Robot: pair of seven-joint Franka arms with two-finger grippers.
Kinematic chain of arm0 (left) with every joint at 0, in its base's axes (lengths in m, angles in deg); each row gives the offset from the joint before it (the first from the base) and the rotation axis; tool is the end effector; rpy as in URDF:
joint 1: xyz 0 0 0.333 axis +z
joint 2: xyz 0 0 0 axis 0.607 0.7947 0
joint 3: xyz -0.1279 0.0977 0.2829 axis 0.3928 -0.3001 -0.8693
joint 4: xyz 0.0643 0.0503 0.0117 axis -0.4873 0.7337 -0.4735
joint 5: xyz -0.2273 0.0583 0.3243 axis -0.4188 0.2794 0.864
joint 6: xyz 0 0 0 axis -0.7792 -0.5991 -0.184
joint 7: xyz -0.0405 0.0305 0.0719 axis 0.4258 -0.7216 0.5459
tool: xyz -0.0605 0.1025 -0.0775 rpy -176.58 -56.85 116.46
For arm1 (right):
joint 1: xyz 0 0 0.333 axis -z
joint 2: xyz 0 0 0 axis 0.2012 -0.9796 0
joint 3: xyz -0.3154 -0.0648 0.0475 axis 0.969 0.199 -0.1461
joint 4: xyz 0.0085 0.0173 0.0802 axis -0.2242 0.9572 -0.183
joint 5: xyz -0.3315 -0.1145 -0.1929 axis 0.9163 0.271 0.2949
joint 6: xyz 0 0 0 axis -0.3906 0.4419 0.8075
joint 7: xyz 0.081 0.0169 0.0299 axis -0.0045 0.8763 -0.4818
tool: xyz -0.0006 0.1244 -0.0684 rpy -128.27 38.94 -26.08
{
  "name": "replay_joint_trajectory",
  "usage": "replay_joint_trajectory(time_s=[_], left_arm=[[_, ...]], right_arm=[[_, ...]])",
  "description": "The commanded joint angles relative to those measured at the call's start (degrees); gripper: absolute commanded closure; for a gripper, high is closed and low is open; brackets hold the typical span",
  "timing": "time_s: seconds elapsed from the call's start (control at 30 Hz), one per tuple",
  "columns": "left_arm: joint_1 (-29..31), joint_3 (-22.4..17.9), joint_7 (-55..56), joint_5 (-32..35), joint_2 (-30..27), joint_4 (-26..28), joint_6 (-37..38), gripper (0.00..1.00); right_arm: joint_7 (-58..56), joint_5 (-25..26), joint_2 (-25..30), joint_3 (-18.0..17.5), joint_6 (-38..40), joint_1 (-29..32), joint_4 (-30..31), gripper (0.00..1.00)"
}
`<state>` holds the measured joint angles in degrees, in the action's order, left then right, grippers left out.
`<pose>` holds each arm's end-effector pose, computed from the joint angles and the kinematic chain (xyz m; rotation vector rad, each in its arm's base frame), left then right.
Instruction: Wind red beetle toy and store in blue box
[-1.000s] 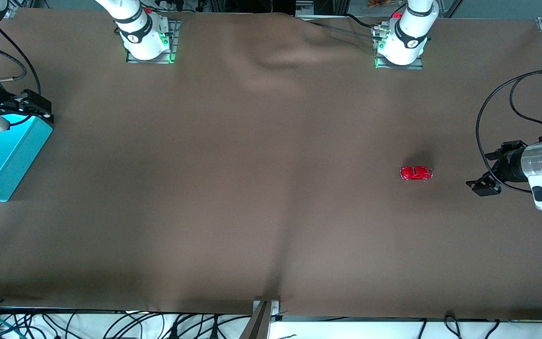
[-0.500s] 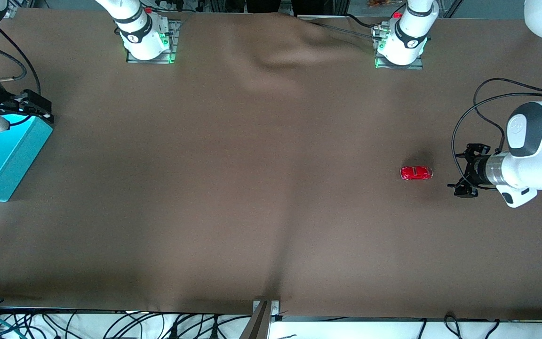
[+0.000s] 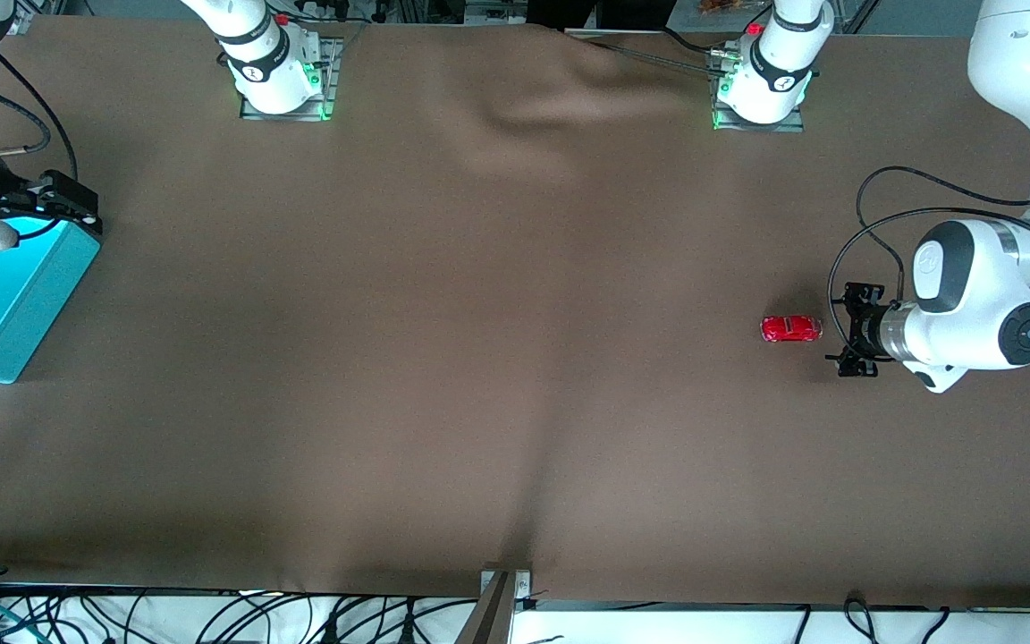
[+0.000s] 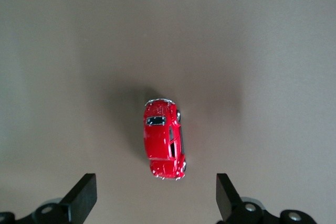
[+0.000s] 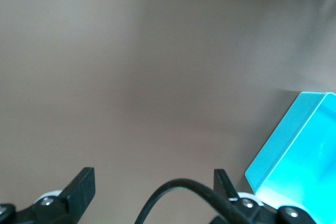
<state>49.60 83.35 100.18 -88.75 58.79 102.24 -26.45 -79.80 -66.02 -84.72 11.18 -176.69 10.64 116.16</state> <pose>0.6244 0.0285 0.2338 -2.1365 -2.0662 0.4418 0.5804 -0.0019 0.5696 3.0799 0.3153 -0.0433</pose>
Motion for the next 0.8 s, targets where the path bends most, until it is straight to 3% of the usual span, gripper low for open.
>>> replay_joint_trajectory(time_s=[0.0, 0.3, 0.77], left_arm=[[0.3, 0.1, 1.9, -0.1, 0.9, 1.9, -3.5, 0.00], [0.5, 0.1, 2.8, -1.7, 0.8, 5.8, -8.0, 0.00], [0.6, 0.1, 4.4, -1.8, 1.5, 7.5, -10.7, 0.00]], right_arm=[[0.0, -0.8, -0.5, -0.2, 0.3, 0.3, -1.4, 0.00], [0.0, -0.8, -0.5, -0.2, 0.3, 0.4, -1.5, 0.00], [0.0, -0.8, -0.5, -0.2, 0.3, 0.4, -1.5, 0.00]])
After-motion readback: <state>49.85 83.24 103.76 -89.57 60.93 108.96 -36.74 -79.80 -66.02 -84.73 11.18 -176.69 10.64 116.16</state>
